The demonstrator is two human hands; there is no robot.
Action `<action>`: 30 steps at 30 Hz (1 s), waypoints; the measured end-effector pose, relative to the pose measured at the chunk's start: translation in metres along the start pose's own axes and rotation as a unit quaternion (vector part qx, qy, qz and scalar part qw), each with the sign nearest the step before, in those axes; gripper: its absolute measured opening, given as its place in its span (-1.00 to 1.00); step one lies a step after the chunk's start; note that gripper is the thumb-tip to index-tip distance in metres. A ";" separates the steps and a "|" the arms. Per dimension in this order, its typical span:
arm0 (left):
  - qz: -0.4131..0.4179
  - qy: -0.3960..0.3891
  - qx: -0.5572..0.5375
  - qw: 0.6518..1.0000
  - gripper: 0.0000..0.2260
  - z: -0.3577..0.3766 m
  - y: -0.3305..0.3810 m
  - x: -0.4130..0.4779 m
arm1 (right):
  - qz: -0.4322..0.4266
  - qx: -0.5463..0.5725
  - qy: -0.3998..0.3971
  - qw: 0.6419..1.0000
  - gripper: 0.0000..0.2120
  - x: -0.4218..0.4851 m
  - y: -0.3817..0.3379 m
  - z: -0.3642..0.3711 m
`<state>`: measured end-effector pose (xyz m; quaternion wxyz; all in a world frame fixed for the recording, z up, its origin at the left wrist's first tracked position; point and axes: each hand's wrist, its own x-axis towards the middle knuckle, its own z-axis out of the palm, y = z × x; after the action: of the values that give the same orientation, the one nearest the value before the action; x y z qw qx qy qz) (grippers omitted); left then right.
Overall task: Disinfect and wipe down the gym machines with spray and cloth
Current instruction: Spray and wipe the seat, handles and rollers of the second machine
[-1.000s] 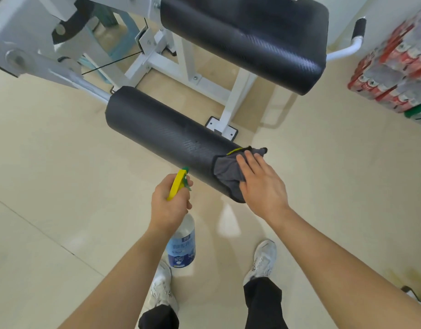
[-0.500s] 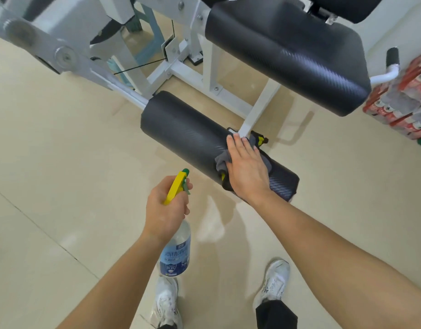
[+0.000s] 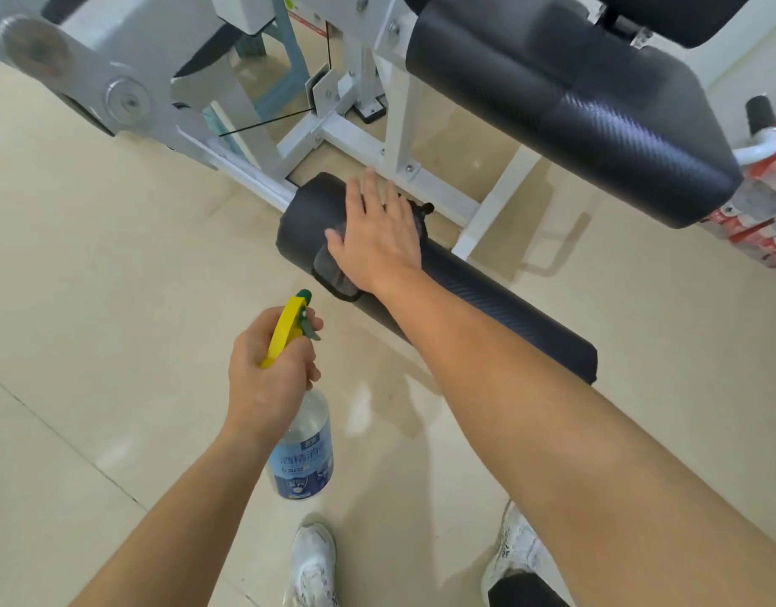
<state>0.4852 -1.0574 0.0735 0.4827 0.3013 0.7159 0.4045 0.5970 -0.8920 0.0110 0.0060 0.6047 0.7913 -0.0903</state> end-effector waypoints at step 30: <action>-0.015 -0.001 0.004 1.000 -0.67 -0.004 -0.003 0.016 | 0.052 0.059 0.068 0.995 -0.69 -0.017 0.016 0.005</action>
<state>0.4756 -1.0468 0.0640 0.4883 0.2930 0.7211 0.3946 0.6167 -0.9053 0.0057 -0.0789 0.6493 0.7504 -0.0954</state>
